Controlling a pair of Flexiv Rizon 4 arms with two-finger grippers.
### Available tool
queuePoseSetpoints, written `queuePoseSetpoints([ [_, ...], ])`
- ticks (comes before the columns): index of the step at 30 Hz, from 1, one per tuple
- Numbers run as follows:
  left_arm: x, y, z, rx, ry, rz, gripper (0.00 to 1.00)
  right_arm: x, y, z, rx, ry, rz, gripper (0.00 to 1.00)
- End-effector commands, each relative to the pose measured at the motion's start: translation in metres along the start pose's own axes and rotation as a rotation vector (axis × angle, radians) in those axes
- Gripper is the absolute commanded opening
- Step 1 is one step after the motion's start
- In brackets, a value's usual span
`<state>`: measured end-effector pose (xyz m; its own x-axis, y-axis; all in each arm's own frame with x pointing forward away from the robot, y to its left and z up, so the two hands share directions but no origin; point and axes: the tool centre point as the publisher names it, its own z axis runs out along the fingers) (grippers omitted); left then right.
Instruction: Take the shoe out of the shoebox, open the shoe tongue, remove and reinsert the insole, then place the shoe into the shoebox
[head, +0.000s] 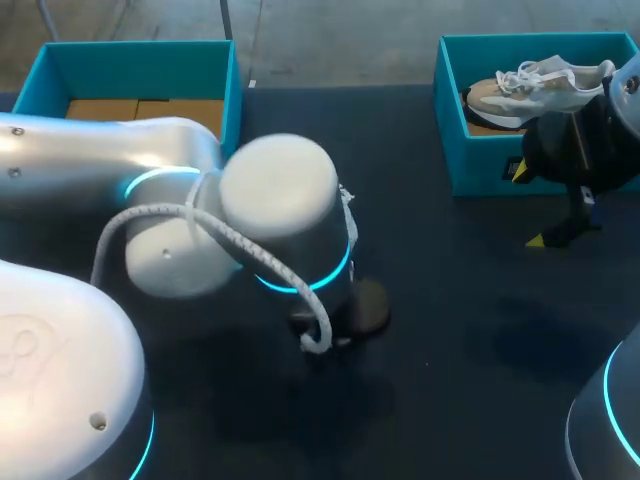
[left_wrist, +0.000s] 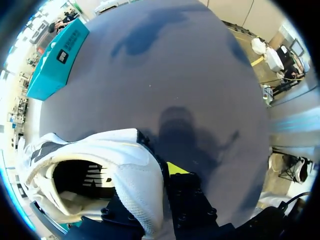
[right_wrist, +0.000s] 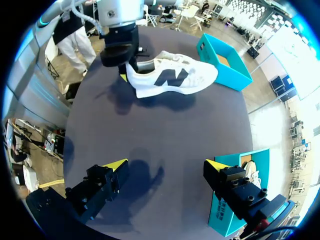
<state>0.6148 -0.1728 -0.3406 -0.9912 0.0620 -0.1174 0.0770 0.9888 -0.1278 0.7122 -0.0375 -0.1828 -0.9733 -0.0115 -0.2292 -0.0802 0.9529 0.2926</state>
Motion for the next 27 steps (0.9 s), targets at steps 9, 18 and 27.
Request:
queuePoseSetpoints([
  [9, -0.004, 0.015, -0.076, 0.063, 0.088, 0.084, 0.0, -0.001, 0.001, 0.002, 0.002, 0.002, 0.001, 1.0],
  [18, -0.003, 0.024, -0.097, 0.047, 0.214, 0.132, 0.0, -0.001, 0.001, 0.002, 0.002, 0.002, 0.001, 1.0],
  [27, -0.007, 0.032, -0.106, -0.002, 0.22, 0.153, 0.0, -0.001, 0.001, 0.002, 0.002, 0.002, 0.001, 1.0],
])
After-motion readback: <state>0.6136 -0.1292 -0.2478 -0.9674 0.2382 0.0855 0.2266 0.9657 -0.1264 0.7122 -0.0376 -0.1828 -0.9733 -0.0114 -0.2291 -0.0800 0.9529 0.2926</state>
